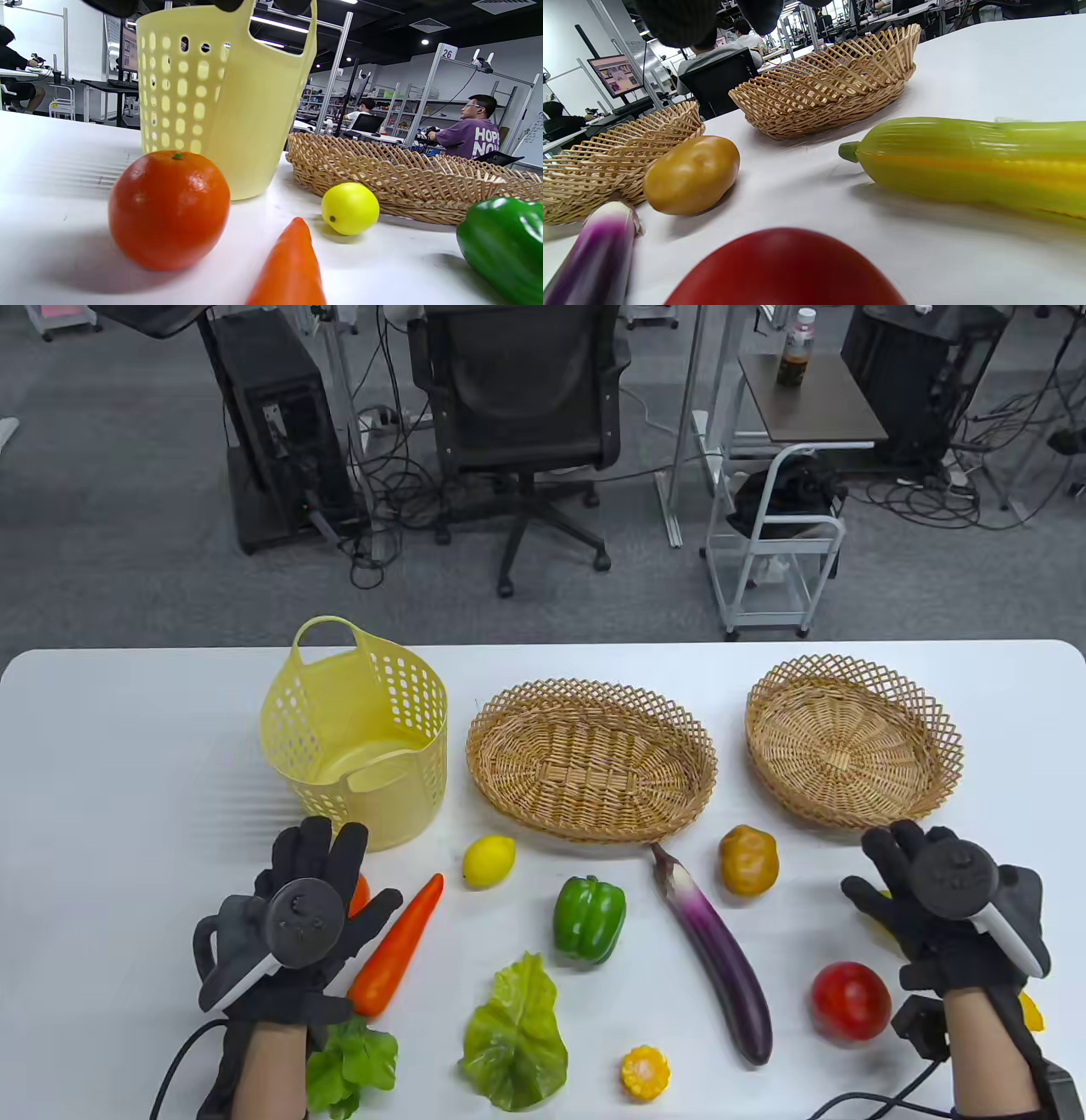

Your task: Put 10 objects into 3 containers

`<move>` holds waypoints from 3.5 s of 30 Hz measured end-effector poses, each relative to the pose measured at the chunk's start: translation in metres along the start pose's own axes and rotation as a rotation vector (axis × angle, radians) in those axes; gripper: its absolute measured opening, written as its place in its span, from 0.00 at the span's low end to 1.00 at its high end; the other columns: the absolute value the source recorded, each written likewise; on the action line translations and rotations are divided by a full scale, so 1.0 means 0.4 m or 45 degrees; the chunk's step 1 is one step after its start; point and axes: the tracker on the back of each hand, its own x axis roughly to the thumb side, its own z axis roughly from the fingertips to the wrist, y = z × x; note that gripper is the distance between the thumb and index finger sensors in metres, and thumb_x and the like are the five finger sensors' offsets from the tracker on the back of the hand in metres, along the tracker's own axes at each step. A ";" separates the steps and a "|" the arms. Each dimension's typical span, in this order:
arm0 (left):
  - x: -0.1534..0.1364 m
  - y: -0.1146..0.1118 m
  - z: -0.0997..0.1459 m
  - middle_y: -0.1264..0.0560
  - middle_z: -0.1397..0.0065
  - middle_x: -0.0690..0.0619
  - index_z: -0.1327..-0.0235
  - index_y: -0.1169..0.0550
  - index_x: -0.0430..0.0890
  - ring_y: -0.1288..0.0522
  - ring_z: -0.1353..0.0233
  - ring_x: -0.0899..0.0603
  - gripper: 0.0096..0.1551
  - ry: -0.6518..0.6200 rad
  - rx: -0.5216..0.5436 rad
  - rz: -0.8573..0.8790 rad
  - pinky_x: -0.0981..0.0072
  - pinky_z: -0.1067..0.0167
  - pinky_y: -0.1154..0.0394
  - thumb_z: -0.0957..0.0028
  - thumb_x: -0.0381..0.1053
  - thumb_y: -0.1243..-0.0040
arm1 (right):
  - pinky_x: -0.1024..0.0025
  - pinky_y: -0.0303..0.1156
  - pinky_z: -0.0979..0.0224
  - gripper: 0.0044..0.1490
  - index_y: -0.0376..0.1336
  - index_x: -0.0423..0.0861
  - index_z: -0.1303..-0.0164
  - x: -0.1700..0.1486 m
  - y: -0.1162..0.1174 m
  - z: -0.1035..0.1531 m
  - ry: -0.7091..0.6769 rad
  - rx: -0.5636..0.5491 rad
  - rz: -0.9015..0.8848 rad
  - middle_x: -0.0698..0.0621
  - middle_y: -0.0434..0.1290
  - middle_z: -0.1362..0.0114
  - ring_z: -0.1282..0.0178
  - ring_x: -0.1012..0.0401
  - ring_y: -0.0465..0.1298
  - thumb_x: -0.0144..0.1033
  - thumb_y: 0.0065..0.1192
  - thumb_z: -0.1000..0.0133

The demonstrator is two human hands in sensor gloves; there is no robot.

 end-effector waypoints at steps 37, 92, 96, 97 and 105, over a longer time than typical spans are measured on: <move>-0.006 0.041 -0.012 0.53 0.09 0.38 0.10 0.48 0.52 0.54 0.12 0.25 0.48 -0.116 0.006 0.212 0.27 0.26 0.43 0.37 0.76 0.61 | 0.22 0.38 0.21 0.57 0.39 0.55 0.14 -0.214 -0.008 -0.030 0.874 0.494 0.146 0.43 0.36 0.08 0.11 0.36 0.37 0.46 0.71 0.44; -0.020 0.040 -0.007 0.52 0.09 0.37 0.10 0.48 0.52 0.53 0.13 0.25 0.46 -0.109 0.039 0.278 0.28 0.26 0.41 0.35 0.75 0.64 | 0.42 0.65 0.27 0.53 0.24 0.44 0.19 0.125 -0.035 -0.261 0.555 0.110 -0.041 0.34 0.33 0.13 0.20 0.34 0.57 0.53 0.47 0.33; -0.023 0.040 -0.007 0.52 0.09 0.37 0.10 0.48 0.52 0.53 0.13 0.25 0.45 -0.107 0.041 0.288 0.29 0.26 0.41 0.35 0.75 0.64 | 0.36 0.60 0.25 0.55 0.23 0.43 0.19 0.107 -0.059 -0.214 0.554 0.157 -0.051 0.33 0.31 0.13 0.18 0.31 0.52 0.55 0.47 0.34; -0.023 0.040 -0.007 0.52 0.09 0.37 0.10 0.48 0.52 0.53 0.13 0.25 0.46 -0.108 0.041 0.289 0.28 0.26 0.41 0.35 0.75 0.65 | 0.36 0.60 0.25 0.55 0.25 0.43 0.18 0.104 -0.062 -0.202 0.544 0.175 -0.043 0.33 0.31 0.13 0.18 0.31 0.51 0.56 0.48 0.34; -0.018 0.038 -0.007 0.52 0.09 0.37 0.10 0.48 0.52 0.52 0.13 0.25 0.45 -0.126 0.025 0.299 0.29 0.26 0.41 0.35 0.74 0.65 | 0.32 0.60 0.27 0.51 0.37 0.40 0.13 0.082 -0.062 -0.061 0.455 0.369 0.005 0.29 0.39 0.12 0.19 0.27 0.51 0.56 0.48 0.35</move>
